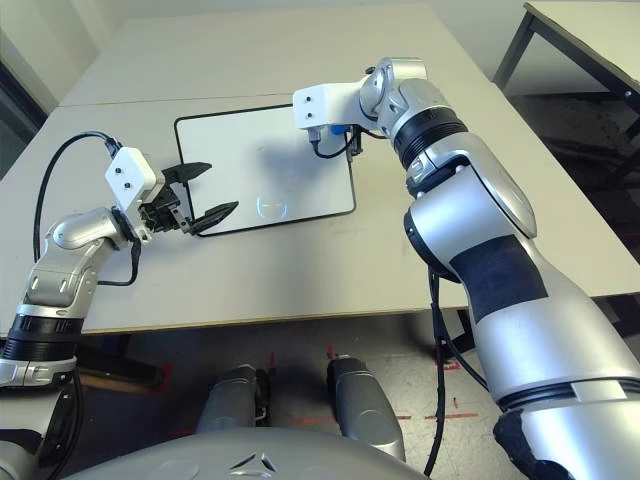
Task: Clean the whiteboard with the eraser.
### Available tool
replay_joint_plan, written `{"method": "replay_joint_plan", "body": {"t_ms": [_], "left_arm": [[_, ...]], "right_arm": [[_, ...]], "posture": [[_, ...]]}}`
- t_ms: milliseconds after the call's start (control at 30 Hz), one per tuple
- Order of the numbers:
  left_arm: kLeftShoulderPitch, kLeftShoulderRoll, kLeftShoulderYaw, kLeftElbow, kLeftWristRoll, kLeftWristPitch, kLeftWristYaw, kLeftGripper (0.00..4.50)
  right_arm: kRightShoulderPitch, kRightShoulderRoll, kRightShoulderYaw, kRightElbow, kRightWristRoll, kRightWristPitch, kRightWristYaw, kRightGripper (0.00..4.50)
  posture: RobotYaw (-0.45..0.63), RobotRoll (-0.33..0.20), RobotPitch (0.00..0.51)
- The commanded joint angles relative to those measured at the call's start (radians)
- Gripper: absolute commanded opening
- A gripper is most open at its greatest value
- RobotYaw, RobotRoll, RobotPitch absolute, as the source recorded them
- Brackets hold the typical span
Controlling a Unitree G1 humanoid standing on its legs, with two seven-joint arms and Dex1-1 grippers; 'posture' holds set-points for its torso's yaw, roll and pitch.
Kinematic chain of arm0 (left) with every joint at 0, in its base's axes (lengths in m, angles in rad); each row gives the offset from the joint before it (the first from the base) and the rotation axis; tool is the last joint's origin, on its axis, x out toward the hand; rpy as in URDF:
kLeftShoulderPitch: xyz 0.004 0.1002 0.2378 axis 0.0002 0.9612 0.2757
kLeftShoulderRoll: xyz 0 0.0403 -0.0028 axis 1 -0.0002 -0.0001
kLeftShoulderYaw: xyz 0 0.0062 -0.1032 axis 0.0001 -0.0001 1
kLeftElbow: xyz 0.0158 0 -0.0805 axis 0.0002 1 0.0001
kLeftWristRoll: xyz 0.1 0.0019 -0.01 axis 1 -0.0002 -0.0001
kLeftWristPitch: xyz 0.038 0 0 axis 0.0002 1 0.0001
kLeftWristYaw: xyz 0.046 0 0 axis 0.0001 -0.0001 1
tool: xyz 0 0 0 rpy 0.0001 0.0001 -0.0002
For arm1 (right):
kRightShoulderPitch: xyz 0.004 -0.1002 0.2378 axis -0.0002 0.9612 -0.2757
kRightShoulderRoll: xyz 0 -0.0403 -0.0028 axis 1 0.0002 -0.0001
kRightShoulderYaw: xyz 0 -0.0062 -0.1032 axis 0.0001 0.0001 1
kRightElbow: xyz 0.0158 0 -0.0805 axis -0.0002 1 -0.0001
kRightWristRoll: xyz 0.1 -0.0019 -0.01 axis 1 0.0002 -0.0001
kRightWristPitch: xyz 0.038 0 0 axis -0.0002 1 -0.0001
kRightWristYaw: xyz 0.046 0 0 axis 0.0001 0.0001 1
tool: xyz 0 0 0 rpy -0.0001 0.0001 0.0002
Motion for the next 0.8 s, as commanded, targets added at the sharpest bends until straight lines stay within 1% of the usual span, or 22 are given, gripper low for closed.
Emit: {"method": "replay_joint_plan", "body": {"t_ms": [33, 333, 433, 600, 700, 800], "left_arm": [[-0.002, -0.005, -0.011, 0.018, 0.017, -0.01, 0.006, 4.5], [0.014, -0.013, -0.013, 0.013, 0.019, -0.019, 0.017, 4.5], [0.02, -0.016, -0.015, 0.008, 0.019, -0.019, 0.024, 4.5], [0.036, -0.02, -0.015, -0.004, 0.02, -0.021, 0.035, 4.5], [0.048, -0.022, -0.014, -0.013, 0.019, -0.021, 0.043, 4.5], [0.055, -0.023, -0.013, -0.019, 0.019, -0.02, 0.047, 4.5]], "right_arm": [[-0.018, 0.023, -0.019, 0.015, 0.01, 0.009, 0.01, 0.34], [-0.031, 0.076, -0.055, 0.034, 0.025, 0.026, 0.028, 0.34], [-0.035, 0.091, -0.069, 0.04, 0.032, 0.038, 0.01, 0.34], [-0.037, 0.117, -0.125, 0.054, 0.065, 0.091, -0.056, 0.34], [-0.036, 0.135, -0.172, 0.057, 0.099, 0.125, -0.08, 0.34], [-0.033, 0.143, -0.195, 0.059, 0.112, 0.147, -0.094, 0.34]], "posture": [[-0.03, 0.0, 0.066], [-0.01, 0.0, 0.066], [-0.01, 0.0, 0.066], [0.01, 0.0, 0.067], [0.01, 0.0, 0.068], [0.02, 0.0, 0.068]]}}
